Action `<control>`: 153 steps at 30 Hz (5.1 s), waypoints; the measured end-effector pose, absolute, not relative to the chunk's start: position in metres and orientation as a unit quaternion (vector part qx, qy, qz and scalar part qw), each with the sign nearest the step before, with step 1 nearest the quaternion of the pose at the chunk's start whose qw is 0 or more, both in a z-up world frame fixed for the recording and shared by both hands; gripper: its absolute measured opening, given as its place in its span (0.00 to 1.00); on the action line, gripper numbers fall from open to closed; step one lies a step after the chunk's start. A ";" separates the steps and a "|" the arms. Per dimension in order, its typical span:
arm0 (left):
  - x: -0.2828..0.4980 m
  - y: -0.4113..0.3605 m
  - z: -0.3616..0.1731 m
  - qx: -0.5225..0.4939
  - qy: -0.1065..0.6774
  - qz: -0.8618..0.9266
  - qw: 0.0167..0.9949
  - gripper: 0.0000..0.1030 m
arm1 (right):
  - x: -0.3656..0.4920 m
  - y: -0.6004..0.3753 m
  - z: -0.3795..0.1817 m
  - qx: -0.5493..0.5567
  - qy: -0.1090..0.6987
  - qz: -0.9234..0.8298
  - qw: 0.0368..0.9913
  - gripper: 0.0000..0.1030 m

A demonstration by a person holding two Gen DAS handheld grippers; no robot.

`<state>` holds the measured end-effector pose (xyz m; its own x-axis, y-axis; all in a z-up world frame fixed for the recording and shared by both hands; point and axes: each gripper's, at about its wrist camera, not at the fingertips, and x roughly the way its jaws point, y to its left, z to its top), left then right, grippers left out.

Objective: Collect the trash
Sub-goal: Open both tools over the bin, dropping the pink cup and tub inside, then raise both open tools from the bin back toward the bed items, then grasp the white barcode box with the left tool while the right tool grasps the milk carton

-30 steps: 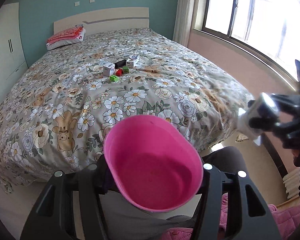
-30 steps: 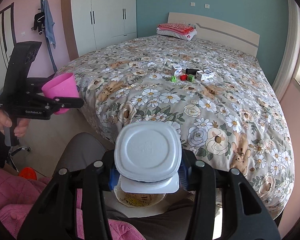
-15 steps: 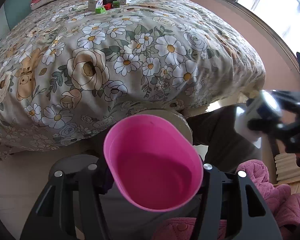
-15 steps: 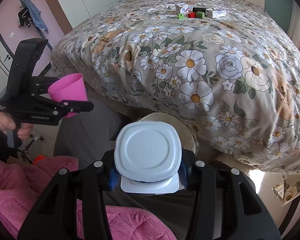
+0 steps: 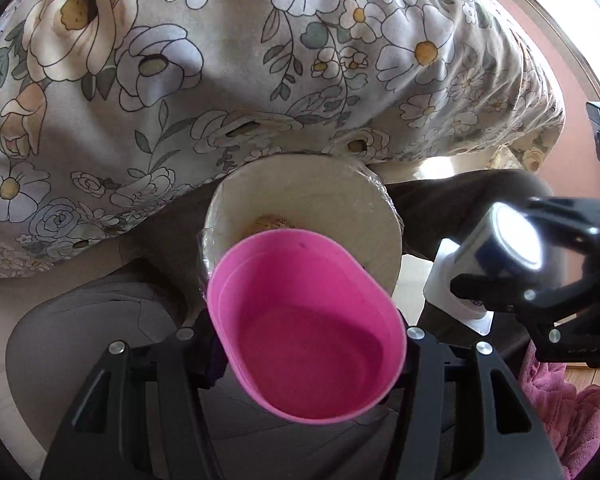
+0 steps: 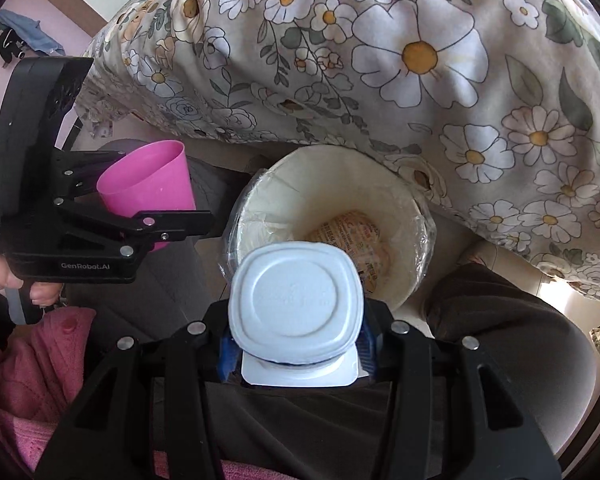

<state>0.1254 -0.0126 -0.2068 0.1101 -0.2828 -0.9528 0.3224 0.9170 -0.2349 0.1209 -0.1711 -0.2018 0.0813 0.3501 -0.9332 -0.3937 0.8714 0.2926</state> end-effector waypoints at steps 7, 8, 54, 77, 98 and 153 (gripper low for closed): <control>0.146 -0.021 -0.248 0.000 0.667 -0.189 0.721 0.57 | 0.137 -0.162 -0.251 -0.009 0.666 0.241 0.706 0.47; 0.148 -0.023 -0.253 -0.002 0.671 -0.188 0.717 0.57 | 0.140 -0.161 -0.257 -0.007 0.672 0.239 0.701 0.47; 0.190 -0.030 -0.374 -0.057 0.751 -0.118 0.648 0.70 | 0.179 -0.142 -0.382 -0.023 0.731 0.173 0.660 0.48; 0.167 -0.010 -0.266 -0.014 0.693 -0.144 0.707 0.75 | 0.161 -0.139 -0.312 -0.035 0.700 0.219 0.678 0.48; 0.166 0.012 -0.122 -0.064 0.621 -0.156 0.765 0.85 | 0.147 -0.154 -0.164 -0.087 0.609 0.244 0.749 0.53; 0.521 0.057 -0.027 0.117 0.440 -0.145 0.879 0.87 | 0.518 -0.153 0.010 -0.026 0.498 0.117 0.859 0.67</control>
<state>0.5206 0.0568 -0.0265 0.5714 -0.1511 -0.8066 0.3572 0.9307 0.0787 0.5180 -0.1527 0.0100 0.4770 0.1742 -0.8614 -0.2261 0.9715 0.0713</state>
